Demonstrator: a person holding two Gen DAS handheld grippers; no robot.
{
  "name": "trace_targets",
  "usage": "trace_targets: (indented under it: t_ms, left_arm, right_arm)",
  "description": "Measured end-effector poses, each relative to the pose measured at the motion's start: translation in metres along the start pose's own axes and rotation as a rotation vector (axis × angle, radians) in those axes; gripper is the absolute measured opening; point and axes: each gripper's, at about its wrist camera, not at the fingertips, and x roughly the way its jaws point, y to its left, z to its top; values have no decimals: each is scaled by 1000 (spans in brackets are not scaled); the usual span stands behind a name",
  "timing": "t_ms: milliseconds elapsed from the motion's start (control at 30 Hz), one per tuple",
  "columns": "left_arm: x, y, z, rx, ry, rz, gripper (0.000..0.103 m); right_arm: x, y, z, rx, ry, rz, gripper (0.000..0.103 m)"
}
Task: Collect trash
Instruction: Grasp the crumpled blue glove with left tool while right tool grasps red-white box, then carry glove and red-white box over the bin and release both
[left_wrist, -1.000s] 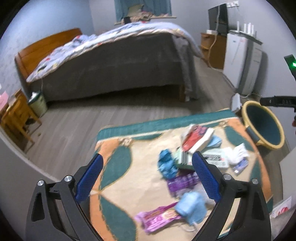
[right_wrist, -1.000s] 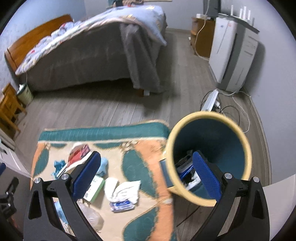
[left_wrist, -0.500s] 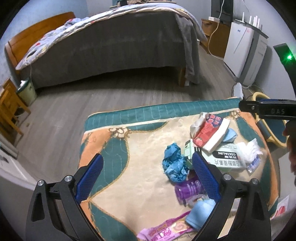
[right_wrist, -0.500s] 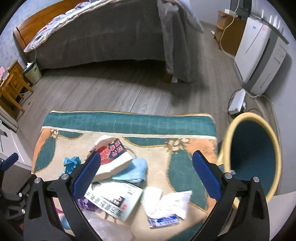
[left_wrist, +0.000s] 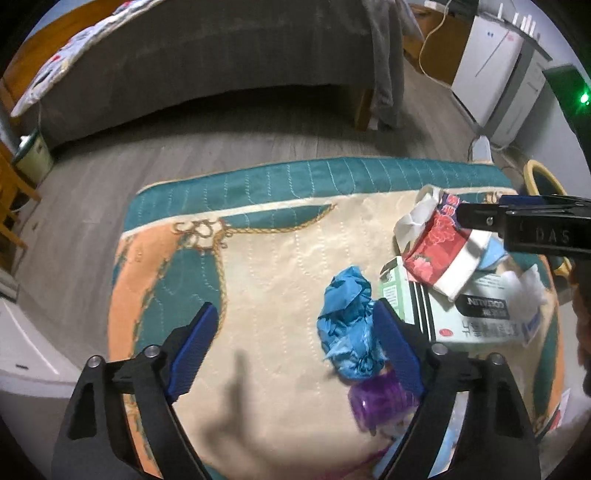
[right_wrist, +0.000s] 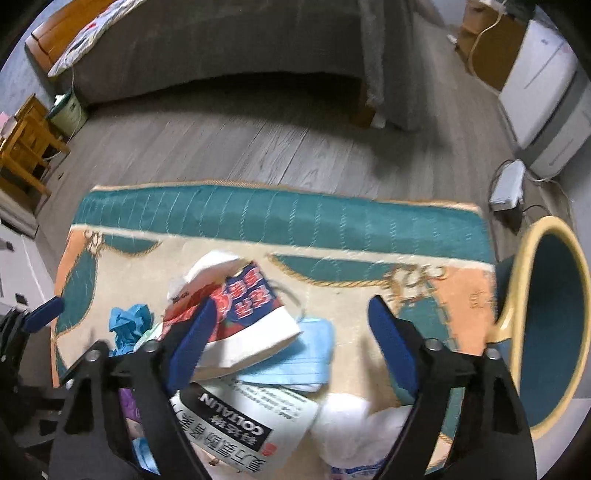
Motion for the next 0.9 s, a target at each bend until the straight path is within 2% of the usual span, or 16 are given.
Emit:
trace_targets:
  t_ms: [67,100,200,267,300,333,433,567,700,767,900]
  left_arm:
    - [8,-4,1,9,17,-16,79]
    - [11,-6,0,19,27,-23,76]
    - [15,-9,2,5,50,-78,59]
    - [18,-8,2,-28,70,-122,40]
    - [18,-9,1,-36,71,-138,36]
    - [16,-11,0,-33,71,-149,30]
    - [12,-15,-4,-31,74,-158,20]
    - [2,-23,-7,13,49,-128,14]
    - [-13,-26,-8,27,11,-101,13]
    - [-21,-26,-9,30,-4,-91,13]
    - [-40,-26,-11,23,-44,-75,13]
  right_arm:
    - [3,2,-2,0,19,23,64]
    - [5,2,-3,-1,29,35,53]
    - [3,-3,-5,25,46,63,31]
    - [-2,-6,-5,46,40,96,21]
    - [-5,-6,-6,51,37,114,15]
    - [-8,-6,-5,52,32,127,13]
    - [-23,-4,-8,51,3,153,7]
    - [-43,1,-11,31,-39,153,0]
    - [-65,3,-15,8,-91,149,0]
    - [-71,0,-19,18,-95,161,0]
    - [-66,-5,-27,35,-84,114,3]
